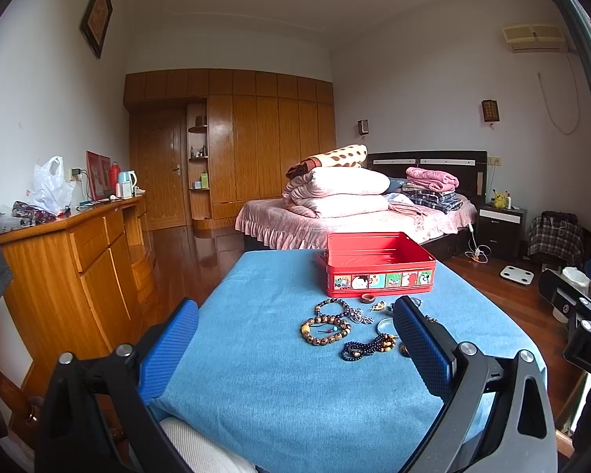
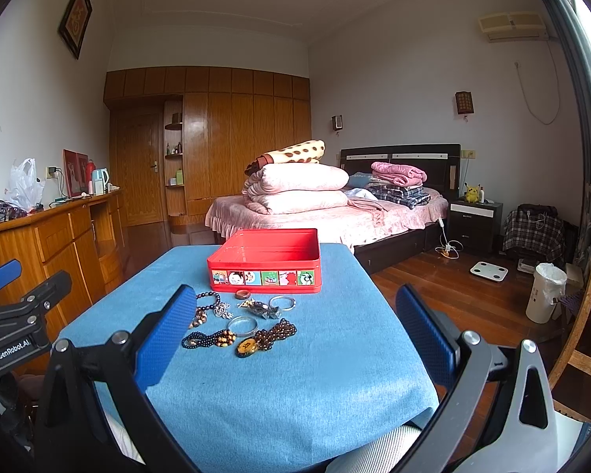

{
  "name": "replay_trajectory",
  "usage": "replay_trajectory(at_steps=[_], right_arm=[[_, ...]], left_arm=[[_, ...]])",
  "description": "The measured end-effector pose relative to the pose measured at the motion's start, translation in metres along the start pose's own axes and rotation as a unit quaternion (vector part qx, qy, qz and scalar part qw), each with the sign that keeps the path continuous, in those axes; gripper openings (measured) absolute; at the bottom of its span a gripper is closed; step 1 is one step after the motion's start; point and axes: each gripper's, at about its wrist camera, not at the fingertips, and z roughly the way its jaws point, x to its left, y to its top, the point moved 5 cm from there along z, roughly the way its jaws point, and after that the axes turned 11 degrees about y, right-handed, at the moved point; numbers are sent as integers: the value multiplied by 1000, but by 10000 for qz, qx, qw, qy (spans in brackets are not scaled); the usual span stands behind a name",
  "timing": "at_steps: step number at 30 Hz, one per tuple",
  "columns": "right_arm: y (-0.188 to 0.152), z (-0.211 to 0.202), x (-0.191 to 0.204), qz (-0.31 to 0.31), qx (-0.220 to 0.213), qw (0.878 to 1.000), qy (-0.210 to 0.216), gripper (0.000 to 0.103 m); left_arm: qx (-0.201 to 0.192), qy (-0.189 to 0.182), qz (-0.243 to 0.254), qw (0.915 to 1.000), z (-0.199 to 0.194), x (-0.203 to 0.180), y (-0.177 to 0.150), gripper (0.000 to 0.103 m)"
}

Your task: Organize jewelry

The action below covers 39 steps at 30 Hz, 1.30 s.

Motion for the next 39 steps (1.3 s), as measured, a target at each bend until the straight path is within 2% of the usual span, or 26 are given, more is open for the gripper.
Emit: replay_trajectory(at_steps=[16, 20, 29, 33, 39], right_arm=[[0, 1, 0, 5, 12, 10000, -2, 98], [-4, 3, -1, 4, 45, 10000, -5, 98], [-11, 19, -2, 9, 200, 9998, 1, 98], [-16, 29, -5, 18, 332, 9994, -8, 98], [-22, 62, -16, -20, 600, 9981, -102, 98]], left_arm=[[17, -10, 0, 10000, 0, 0, -1, 97], [51, -10, 14, 10000, 11, -2, -17, 97], [231, 3, 55, 9997, 24, -6, -22, 97], [404, 10, 91, 9991, 37, -8, -26, 97], [740, 118, 272, 9968, 82, -14, -33, 97]])
